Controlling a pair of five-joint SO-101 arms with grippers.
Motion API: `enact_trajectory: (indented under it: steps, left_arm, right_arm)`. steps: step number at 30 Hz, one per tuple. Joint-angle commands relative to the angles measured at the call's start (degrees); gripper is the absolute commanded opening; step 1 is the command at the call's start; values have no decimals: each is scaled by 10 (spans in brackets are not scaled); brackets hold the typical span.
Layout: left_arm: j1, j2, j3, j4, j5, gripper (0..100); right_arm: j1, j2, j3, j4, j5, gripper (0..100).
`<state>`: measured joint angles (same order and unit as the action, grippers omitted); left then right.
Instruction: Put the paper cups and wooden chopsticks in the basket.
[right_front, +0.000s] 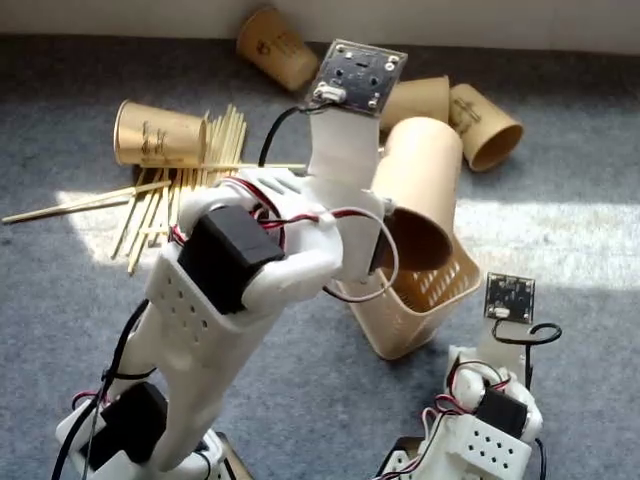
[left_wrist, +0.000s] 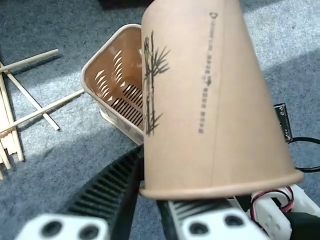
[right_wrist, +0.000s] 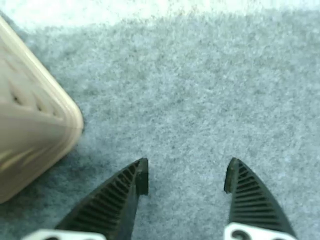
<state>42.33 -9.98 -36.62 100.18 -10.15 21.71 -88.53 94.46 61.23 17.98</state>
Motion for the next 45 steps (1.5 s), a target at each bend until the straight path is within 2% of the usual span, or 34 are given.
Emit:
enact_trajectory:
  steps: [1,5,16,21,27,31,33,36,39,42,45]
  left_arm:
    - [7,0,29,4,27,5]
    - [-15,0,91,4,61,5]
    - [-39,-6,187,7,85,7]
    - [-44,-50,182,6,91,5]
    - [-44,-129,113,5,103,7]
    - [-44,-165,79,4,47,6]
    - [-47,-187,65,4,41,5]
    - [-110,-213,97,6,76,5]
    - [-233,-225,154,6,77,5]
    - [-331,-225,211,6,37,5]
    - [-364,-225,288,6,-1,5]
  right_arm:
    - [-4,-4,-3,-13,7,249]
    - [-4,-4,-3,-13,7,249]
    - [-4,-4,-3,-14,7,249]
    - [-4,-4,-3,-14,7,249]
    - [-4,-4,-3,-14,7,249]
    - [-4,-4,-3,-14,7,249]
    - [-4,-4,-3,-14,7,249]
    - [-4,-4,-3,-14,7,249]
    - [-4,-4,-2,-14,7,249]
    - [-4,-4,-2,-14,7,249]
    - [-4,-4,-2,-14,7,249]
